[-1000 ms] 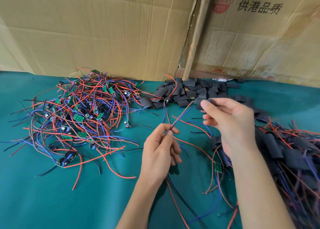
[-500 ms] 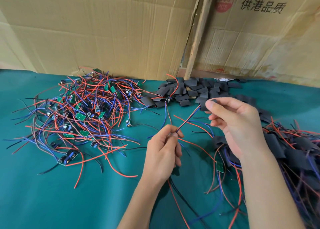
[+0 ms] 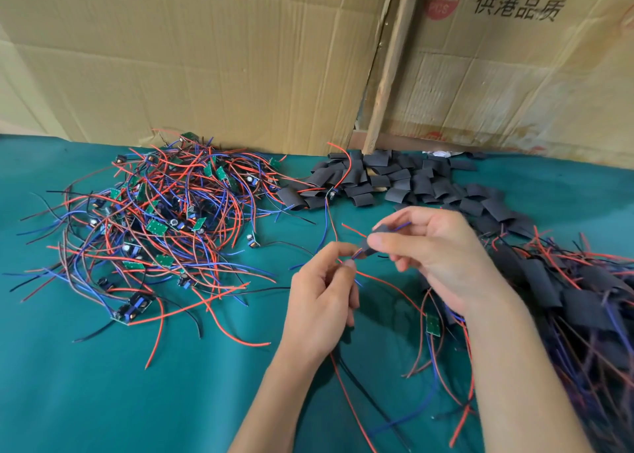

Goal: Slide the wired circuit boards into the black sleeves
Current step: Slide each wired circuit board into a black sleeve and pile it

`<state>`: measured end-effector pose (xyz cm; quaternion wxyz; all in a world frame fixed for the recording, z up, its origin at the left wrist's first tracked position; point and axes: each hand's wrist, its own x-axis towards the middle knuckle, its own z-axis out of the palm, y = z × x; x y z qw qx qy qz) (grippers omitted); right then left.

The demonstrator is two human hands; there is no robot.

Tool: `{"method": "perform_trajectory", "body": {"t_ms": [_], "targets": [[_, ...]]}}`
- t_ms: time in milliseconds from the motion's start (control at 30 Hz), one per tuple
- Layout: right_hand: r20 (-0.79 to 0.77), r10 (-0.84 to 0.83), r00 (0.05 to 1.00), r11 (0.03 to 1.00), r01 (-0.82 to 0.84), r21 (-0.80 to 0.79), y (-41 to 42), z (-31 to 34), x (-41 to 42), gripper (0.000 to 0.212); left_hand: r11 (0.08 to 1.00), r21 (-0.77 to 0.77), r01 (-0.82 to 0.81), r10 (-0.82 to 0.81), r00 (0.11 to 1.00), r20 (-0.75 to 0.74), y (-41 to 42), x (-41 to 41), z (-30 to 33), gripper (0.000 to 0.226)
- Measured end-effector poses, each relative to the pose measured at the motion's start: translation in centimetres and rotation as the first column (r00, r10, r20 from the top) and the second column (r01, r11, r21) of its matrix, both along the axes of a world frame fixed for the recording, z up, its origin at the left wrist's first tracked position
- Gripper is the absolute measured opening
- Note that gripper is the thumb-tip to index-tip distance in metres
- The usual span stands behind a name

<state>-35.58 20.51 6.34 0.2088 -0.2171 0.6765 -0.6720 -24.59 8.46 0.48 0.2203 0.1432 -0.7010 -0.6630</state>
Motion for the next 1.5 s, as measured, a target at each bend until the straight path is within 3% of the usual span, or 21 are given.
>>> {"method": "perform_trajectory", "body": {"t_ms": [133,267,400,467,667,800,933,1100,1200,1333,1500], "targets": [[0.241,0.044,0.970,0.992,-0.013,-0.129,-2.3,-0.7,1.0,0.036,0.998,0.049,-0.029,0.031,0.999,-0.026,-0.1,0.0,0.1,0.019],[0.461,0.032,0.887,0.959,0.102,-0.263,-4.0,-1.2,1.8,0.044,0.996,0.076,-0.041,0.045,0.998,-0.054,-0.1,0.0,0.1,0.022],[0.544,0.074,0.836,0.955,0.097,-0.279,-5.1,-1.6,2.5,0.033,0.993,0.099,-0.063,0.070,0.995,-0.070,-0.2,0.0,0.0,0.024],[0.494,0.087,0.865,0.971,0.037,-0.237,-5.2,-1.8,2.5,0.027,0.993,0.101,-0.068,0.076,0.995,-0.071,-0.3,0.1,0.1,0.025],[0.153,0.112,0.982,0.992,-0.101,-0.080,-4.0,-2.1,2.0,0.012,0.995,0.088,-0.048,0.054,0.997,-0.060,-0.1,0.2,0.2,0.039],[-0.017,0.046,0.999,0.999,-0.046,-0.002,-4.1,-2.2,2.1,0.003,0.996,0.080,-0.031,0.032,0.999,-0.019,-0.2,0.2,-0.1,0.053],[-0.046,-0.174,0.984,0.980,0.168,-0.108,-3.8,-1.7,1.5,0.015,0.999,0.041,-0.028,0.028,1.000,-0.002,-0.3,0.1,0.0,0.052],[0.126,-0.396,0.910,0.864,0.416,-0.286,-2.4,-1.0,0.1,0.018,0.997,0.045,-0.056,0.057,0.998,-0.008,-0.1,-0.3,-0.4,0.020],[0.116,-0.386,0.915,0.879,0.403,-0.254,-2.1,-1.2,-0.2,0.016,0.992,0.093,-0.085,0.087,0.996,-0.016,-0.2,-0.4,-0.5,0.011],[-0.014,-0.248,0.969,0.965,0.246,-0.093,-2.7,-1.8,0.3,0.011,0.981,0.116,-0.152,0.157,0.987,-0.032,-0.5,-0.3,-0.5,0.009],[-0.142,-0.185,0.972,0.983,0.184,-0.020,-2.8,-1.9,0.5,0.012,0.982,0.044,-0.182,0.182,0.983,0.015,-0.5,-0.2,-0.6,0.013]]}}
